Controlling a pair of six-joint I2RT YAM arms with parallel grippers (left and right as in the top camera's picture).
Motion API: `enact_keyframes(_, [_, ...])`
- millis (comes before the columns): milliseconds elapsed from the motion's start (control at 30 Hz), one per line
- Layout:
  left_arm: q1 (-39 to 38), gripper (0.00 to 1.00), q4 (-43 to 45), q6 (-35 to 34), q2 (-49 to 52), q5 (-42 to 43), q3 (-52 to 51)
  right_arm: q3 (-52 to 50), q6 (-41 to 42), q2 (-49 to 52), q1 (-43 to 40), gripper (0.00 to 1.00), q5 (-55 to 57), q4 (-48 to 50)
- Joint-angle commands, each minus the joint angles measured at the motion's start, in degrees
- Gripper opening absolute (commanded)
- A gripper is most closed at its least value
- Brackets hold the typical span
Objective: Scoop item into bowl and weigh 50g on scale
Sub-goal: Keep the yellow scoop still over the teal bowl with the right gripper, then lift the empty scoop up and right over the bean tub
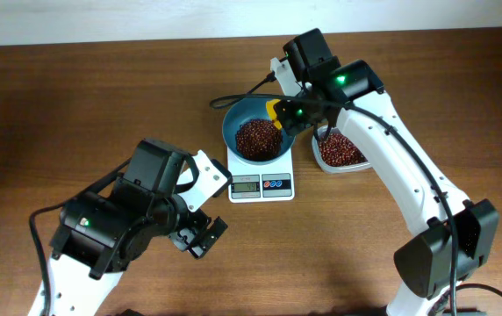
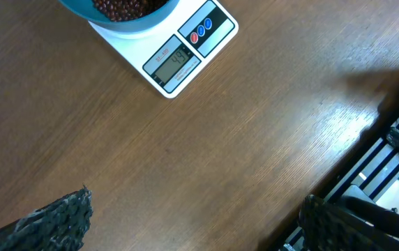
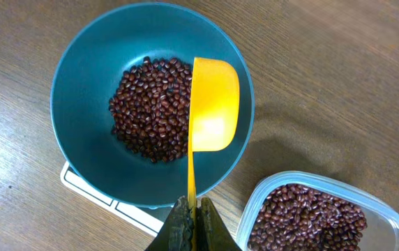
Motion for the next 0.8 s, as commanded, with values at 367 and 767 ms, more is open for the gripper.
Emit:
enact_keyframes(367, [0.1, 0.99, 0.1, 0.9, 0.1, -0.2, -0.2, 1.3, 0.3, 0.5, 0.5, 0.04, 0.3, 1.1])
enact_keyframes(767, [0.1, 0.99, 0.1, 0.9, 0.1, -0.2, -0.2, 2.3, 0.5, 0.5, 0.1, 0.04, -3.7, 1.2])
